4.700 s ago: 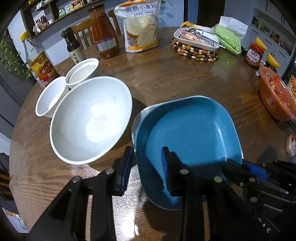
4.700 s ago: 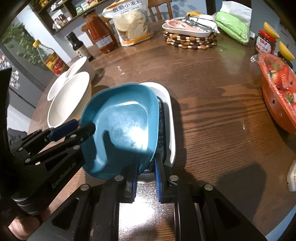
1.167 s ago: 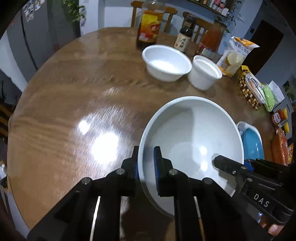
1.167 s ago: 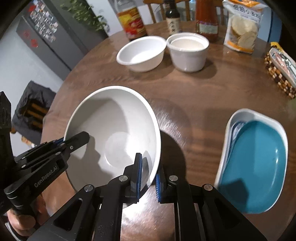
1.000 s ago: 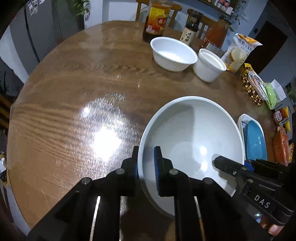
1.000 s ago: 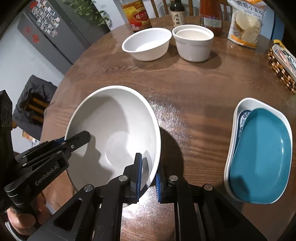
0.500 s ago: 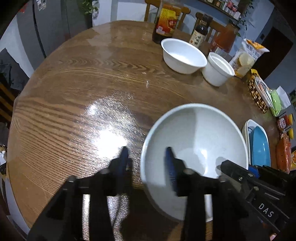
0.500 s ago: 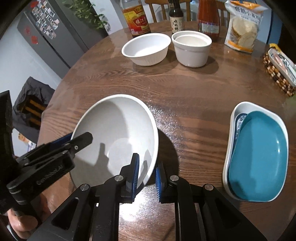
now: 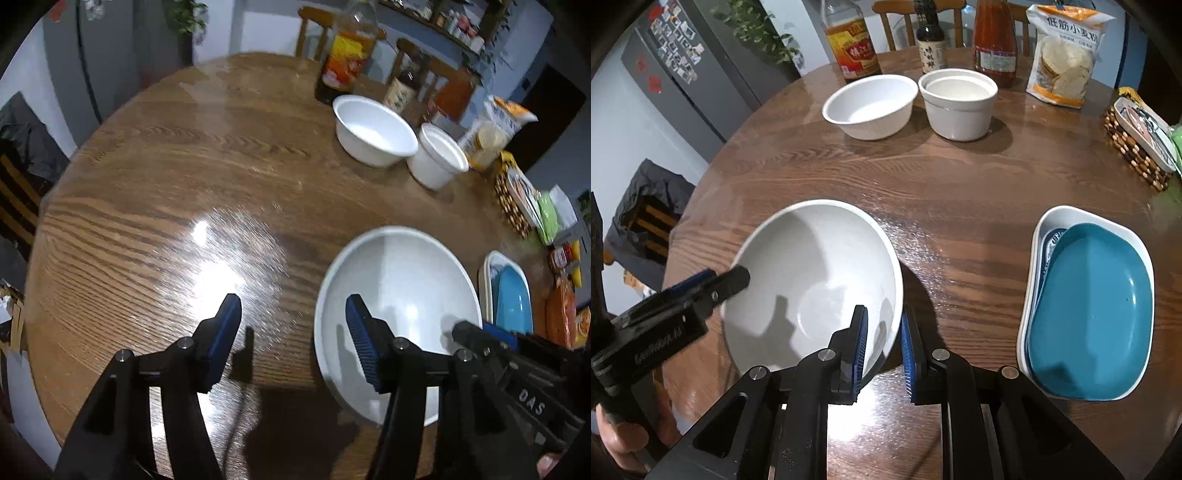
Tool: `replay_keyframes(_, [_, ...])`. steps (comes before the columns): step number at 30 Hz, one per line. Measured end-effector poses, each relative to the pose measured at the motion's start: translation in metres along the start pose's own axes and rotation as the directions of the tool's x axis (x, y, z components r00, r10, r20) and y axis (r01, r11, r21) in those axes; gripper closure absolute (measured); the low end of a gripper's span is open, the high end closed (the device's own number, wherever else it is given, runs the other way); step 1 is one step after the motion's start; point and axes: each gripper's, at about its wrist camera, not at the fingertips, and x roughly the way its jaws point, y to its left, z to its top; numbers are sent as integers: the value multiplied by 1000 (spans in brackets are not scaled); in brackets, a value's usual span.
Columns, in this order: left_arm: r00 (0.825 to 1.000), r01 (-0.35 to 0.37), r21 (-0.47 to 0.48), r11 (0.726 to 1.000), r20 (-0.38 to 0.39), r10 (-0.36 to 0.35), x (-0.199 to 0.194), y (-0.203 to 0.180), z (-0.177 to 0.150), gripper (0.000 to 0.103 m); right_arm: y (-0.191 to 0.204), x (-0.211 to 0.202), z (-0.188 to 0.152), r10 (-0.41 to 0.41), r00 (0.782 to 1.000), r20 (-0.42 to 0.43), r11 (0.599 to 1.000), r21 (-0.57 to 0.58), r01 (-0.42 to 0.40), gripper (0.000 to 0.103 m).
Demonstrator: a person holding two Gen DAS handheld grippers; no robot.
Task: Organize plates and bowls
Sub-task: 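Open both grippers and release the large white bowl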
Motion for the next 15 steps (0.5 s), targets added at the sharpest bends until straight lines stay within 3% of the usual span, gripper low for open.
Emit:
replay_keyframes(3, [1000, 7, 41, 999, -31, -6, 10, -10, -4, 51, -4, 8, 0, 32, 999, -29, 999, 22, -31, 86])
replay_keyframes(4, [999, 8, 49, 999, -38, -6, 13, -12, -5, 65, -4, 8, 0, 30, 999, -31, 999, 20, -29, 86])
replay_keyframes(7, [998, 21, 62, 998, -56, -18, 19, -16, -6, 88, 0, 9, -1, 15, 1000, -21, 1000, -8, -15, 86])
replay_keyframes(15, [1000, -6, 82, 997, -17, 8, 24, -21, 11, 90, 6, 12, 12, -22, 1000, 18, 999, -37, 23, 86])
